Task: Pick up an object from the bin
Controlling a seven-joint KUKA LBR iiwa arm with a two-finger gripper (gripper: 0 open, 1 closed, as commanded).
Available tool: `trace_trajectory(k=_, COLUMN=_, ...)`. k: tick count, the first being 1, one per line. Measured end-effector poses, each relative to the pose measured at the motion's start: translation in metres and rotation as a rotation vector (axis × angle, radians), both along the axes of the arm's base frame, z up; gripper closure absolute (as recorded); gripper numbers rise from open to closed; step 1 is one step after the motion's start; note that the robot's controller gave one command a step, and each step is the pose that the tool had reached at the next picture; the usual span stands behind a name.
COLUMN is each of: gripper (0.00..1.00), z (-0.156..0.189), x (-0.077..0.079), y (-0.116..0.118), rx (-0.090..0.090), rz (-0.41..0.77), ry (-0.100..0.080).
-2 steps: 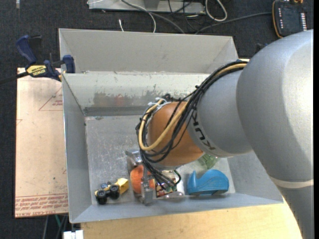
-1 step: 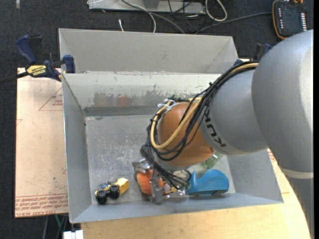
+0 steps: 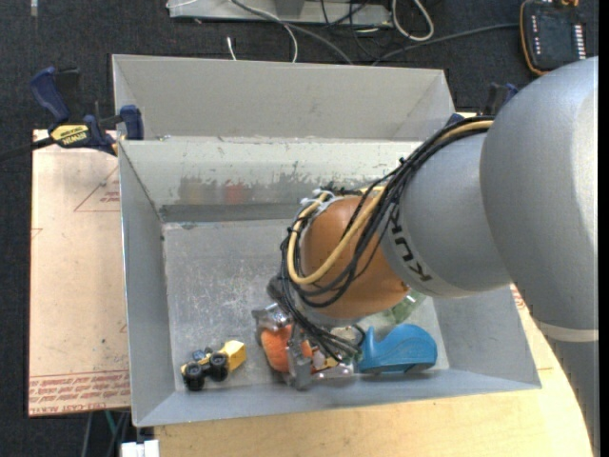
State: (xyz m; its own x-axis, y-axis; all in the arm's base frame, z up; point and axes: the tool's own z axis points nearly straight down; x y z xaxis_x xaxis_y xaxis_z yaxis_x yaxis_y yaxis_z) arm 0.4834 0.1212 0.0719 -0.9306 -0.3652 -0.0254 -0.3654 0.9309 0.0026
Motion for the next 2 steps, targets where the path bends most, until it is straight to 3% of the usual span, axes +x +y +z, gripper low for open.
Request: trace_trajectory(k=2, gripper=1.00, z=0.028, x=-0.004, y=-0.001, rx=-0.003, rz=-0.001, ry=0.014)
